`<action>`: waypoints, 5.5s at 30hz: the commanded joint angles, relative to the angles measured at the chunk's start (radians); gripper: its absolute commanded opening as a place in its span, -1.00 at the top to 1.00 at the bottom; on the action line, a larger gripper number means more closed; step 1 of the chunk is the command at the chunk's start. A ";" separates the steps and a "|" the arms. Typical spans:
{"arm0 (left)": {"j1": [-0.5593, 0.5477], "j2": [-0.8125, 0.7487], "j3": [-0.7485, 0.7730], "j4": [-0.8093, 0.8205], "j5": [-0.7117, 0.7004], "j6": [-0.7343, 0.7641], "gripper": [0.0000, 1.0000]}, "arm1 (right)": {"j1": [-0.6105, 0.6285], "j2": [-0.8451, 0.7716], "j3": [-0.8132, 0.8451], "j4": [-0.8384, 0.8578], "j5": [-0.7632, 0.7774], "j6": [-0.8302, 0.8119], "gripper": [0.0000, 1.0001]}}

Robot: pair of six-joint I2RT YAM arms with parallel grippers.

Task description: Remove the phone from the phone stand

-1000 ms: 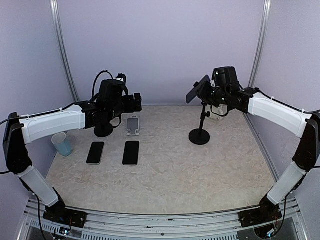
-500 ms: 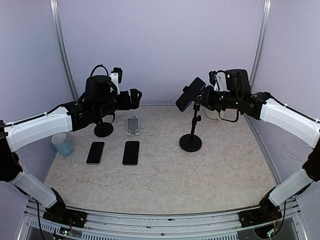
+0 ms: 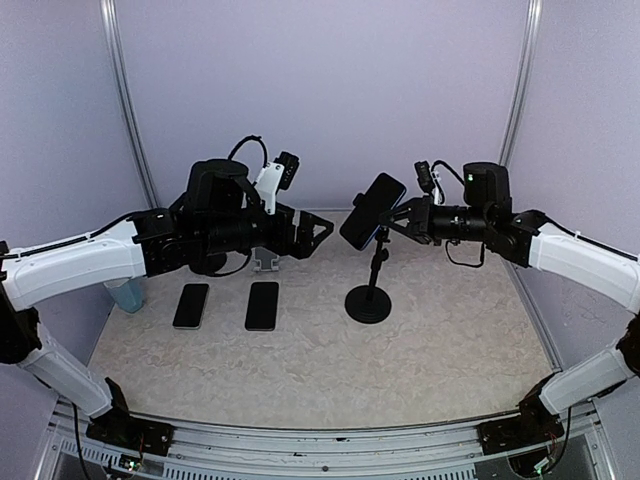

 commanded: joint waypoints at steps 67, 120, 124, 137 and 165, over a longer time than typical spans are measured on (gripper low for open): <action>0.040 0.216 0.132 -0.088 -0.163 -0.075 0.38 | 0.008 -0.148 -0.076 0.026 -0.260 -0.172 1.00; 0.095 -0.213 -0.294 0.289 0.104 -0.127 0.51 | -0.050 0.349 0.344 0.299 -0.052 -0.163 1.00; 0.116 -0.216 -0.318 0.273 0.073 -0.149 0.52 | -0.057 0.449 0.455 0.274 -0.039 -0.159 1.00; 0.126 -0.135 -0.307 0.203 0.009 -0.208 0.52 | -0.067 0.604 0.608 0.204 -0.013 -0.119 0.89; -0.067 0.317 -0.044 0.003 -0.140 -0.506 0.49 | -0.168 0.261 0.210 0.288 0.027 -0.177 -1.00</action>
